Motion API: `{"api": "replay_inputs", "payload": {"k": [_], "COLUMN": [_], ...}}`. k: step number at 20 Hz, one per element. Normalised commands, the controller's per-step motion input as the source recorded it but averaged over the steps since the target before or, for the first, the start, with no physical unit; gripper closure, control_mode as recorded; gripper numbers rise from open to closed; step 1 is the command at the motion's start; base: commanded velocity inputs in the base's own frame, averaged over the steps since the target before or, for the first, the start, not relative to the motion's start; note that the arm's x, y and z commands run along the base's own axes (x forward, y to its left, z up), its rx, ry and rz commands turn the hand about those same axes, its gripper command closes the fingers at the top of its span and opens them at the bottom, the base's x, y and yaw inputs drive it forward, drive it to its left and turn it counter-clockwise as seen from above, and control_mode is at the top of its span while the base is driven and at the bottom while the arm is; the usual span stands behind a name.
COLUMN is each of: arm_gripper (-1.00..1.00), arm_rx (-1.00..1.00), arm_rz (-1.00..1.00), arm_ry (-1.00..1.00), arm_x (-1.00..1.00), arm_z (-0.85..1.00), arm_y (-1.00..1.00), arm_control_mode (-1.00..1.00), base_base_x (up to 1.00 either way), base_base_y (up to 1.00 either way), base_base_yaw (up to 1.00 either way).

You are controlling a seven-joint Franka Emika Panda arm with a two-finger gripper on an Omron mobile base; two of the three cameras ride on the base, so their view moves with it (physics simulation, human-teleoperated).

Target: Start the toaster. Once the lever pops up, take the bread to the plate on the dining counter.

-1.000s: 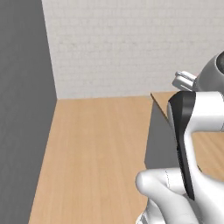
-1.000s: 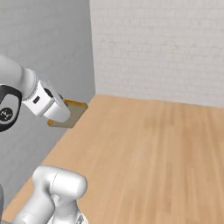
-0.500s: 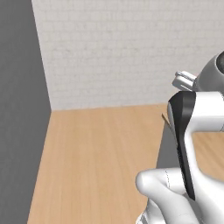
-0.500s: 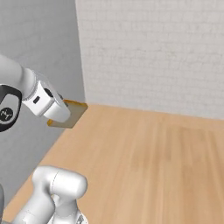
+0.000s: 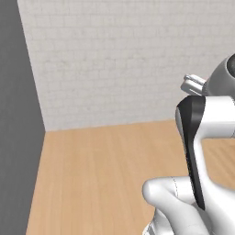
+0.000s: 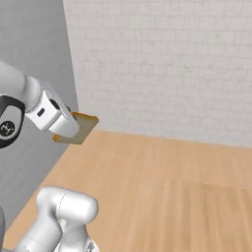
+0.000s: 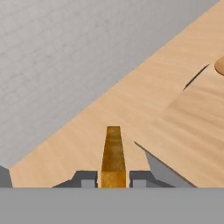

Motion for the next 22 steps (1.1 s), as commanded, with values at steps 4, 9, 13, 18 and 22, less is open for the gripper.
{"api": "replay_inputs", "payload": {"k": [4,9,13,18,22], "arm_gripper": [1.00,1.00,1.00,1.00,1.00], "arm_rx": [0.00,0.00,0.00,0.00,0.00], "arm_rz": [0.00,0.00,0.00,0.00,0.00], "arm_ry": [0.00,0.00,0.00,0.00,0.00], "arm_x": [0.00,0.00,0.00,0.00,0.00], "arm_z": [0.00,0.00,0.00,0.00,0.00], "arm_y": [0.00,0.00,0.00,0.00,0.00], "arm_control_mode": [1.00,1.00,1.00,1.00,1.00], "base_base_x": [1.00,1.00,1.00,0.85,0.67], "base_base_y": [0.21,0.23,0.22,0.14,0.17], "base_base_yaw": [-0.17,-0.24,-0.37,-0.53,-0.61]}}
